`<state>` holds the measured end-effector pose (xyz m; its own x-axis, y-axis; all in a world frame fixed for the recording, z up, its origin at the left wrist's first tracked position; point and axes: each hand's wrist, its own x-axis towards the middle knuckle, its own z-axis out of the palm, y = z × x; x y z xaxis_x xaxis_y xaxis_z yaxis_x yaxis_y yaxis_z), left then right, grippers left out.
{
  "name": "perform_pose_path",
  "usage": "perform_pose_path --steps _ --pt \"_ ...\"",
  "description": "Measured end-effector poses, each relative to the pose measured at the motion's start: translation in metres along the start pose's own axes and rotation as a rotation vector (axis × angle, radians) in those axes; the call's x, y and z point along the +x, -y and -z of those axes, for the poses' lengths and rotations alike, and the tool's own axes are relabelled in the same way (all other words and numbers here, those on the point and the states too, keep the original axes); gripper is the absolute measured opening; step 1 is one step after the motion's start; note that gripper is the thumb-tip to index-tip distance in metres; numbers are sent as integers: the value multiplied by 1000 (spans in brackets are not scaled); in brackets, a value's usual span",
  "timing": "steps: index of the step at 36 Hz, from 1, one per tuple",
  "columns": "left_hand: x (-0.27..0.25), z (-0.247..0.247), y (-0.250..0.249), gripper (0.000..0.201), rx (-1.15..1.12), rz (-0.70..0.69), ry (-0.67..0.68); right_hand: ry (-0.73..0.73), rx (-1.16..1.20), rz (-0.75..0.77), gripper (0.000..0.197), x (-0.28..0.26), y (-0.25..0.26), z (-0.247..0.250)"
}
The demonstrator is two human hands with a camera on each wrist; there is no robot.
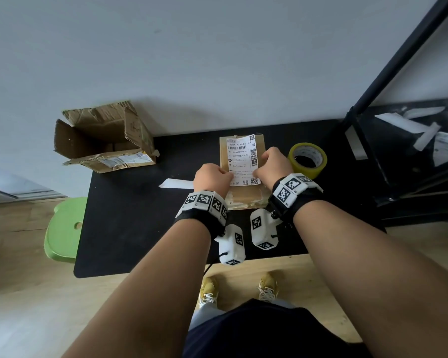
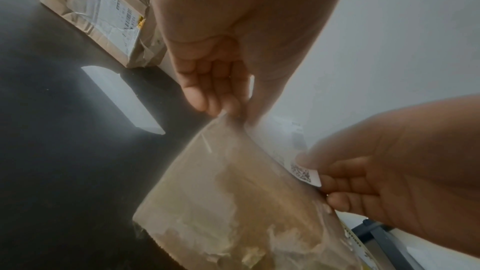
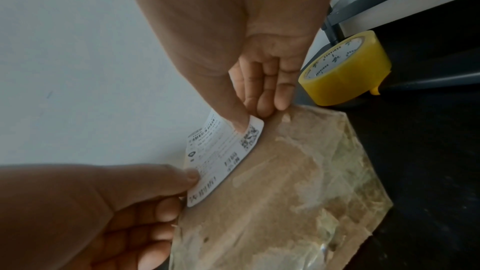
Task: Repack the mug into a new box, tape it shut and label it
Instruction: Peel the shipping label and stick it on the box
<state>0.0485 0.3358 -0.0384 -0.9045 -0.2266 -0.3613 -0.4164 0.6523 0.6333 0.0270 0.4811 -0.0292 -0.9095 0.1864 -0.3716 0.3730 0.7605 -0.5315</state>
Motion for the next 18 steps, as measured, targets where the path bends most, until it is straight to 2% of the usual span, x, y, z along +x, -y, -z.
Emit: perform_pose_path --steps 18 --pt "2 -5 -2 17 52 25 -20 1 -51 1 35 -5 7 0"
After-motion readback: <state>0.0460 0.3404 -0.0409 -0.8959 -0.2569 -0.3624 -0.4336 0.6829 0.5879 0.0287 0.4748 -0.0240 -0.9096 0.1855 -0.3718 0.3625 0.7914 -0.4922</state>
